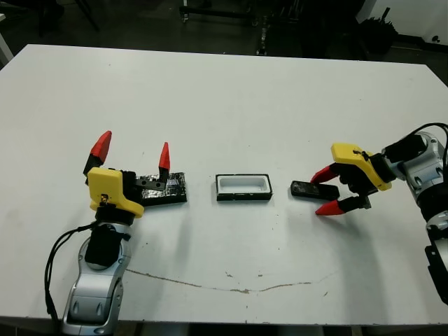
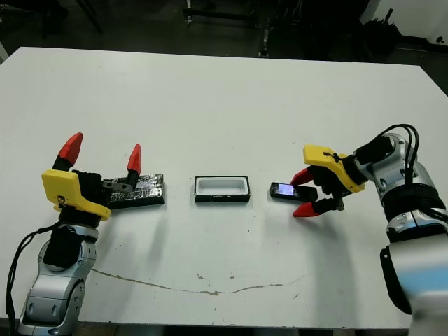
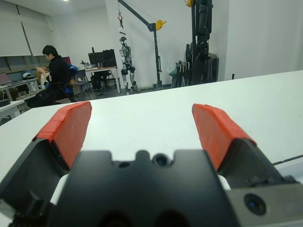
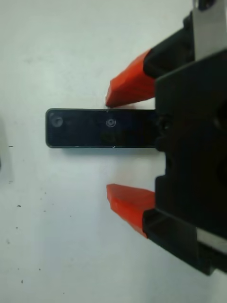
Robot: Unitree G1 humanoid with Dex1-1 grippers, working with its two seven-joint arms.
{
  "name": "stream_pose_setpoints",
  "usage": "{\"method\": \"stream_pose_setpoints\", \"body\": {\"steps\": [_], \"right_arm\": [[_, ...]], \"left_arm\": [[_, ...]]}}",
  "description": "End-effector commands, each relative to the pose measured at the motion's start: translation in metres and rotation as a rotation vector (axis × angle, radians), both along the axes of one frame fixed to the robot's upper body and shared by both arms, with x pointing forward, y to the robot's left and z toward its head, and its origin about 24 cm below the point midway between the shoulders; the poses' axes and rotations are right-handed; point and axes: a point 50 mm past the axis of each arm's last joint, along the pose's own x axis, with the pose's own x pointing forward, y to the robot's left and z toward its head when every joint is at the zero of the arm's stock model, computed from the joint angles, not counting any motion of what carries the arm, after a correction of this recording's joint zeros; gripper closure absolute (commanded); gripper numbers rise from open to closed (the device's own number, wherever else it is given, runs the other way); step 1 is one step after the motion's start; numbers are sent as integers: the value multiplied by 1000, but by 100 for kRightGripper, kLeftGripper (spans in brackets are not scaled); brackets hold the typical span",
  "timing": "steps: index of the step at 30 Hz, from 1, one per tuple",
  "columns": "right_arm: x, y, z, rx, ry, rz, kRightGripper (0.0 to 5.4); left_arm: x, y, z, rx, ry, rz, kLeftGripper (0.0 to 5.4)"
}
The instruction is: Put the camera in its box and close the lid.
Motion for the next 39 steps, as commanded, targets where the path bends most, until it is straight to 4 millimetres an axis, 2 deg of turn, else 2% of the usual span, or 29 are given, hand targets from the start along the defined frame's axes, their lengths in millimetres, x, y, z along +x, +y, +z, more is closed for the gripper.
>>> {"method": "stream_pose_setpoints", "body": {"steps": [1,9,16,31,39], "right_arm": [[-6,-7,-12,15,48,-70,177],[-2,-10,-14,-39,-62,-202,297],[-2,-8,-9,-58,-107,-182,373],[5,-6,8,-65,-167,-173,373],[18,7,36,74,-289,-145,373]], "left_arm": [[0,2,-1,14,12,-1,0],[0,2,-1,11,12,1,0],[-1,2,-1,6,15,14,0],[0,2,-1,7,17,11,0],[0,1,-1,5,17,8,0]]}}
